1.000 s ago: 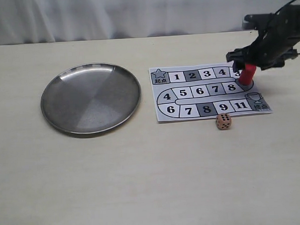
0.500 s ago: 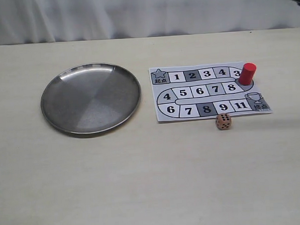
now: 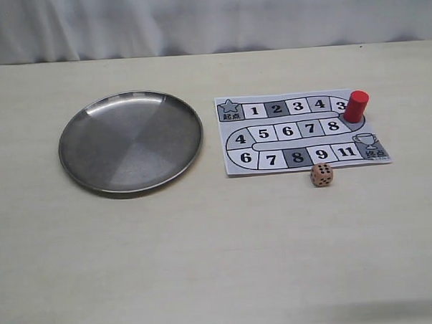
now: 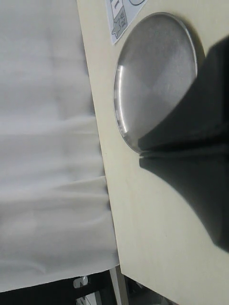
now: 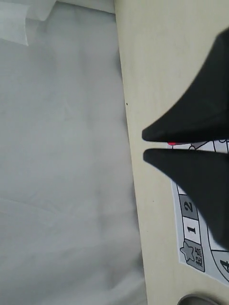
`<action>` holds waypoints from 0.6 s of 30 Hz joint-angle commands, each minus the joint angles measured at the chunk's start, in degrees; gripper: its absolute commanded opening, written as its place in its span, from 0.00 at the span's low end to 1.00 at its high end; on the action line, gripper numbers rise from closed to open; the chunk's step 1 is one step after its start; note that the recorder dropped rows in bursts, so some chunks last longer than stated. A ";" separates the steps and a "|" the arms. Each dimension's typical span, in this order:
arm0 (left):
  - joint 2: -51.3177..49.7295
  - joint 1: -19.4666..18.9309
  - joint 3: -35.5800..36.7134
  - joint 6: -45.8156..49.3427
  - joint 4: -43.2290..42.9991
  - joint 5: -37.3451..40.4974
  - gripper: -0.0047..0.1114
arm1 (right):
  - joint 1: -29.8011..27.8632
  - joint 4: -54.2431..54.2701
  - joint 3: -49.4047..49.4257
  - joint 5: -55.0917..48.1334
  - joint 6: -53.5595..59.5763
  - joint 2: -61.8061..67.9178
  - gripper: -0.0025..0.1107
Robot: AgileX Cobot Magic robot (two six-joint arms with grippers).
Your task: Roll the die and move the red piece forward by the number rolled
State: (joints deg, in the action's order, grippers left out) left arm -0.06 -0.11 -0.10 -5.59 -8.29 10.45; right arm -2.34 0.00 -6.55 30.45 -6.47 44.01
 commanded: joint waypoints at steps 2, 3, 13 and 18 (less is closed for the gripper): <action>0.06 0.14 0.10 -0.05 0.00 -0.51 0.04 | -0.17 -0.46 6.55 -0.33 -0.45 -11.92 0.06; 0.06 0.14 0.10 -0.05 0.00 -0.51 0.04 | -0.17 -0.46 6.55 -4.84 -0.45 -14.22 0.06; 0.06 0.14 0.10 -0.05 0.00 -0.51 0.04 | -0.17 -0.65 6.55 -27.11 -0.45 -27.83 0.06; 0.06 0.14 0.10 -0.05 0.00 -0.51 0.04 | -0.17 -0.65 6.55 -29.65 -0.45 -29.59 0.06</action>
State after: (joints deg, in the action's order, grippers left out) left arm -0.06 -0.11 -0.10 -5.59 -8.29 10.45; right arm -2.34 0.00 -0.16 2.07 -6.81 15.12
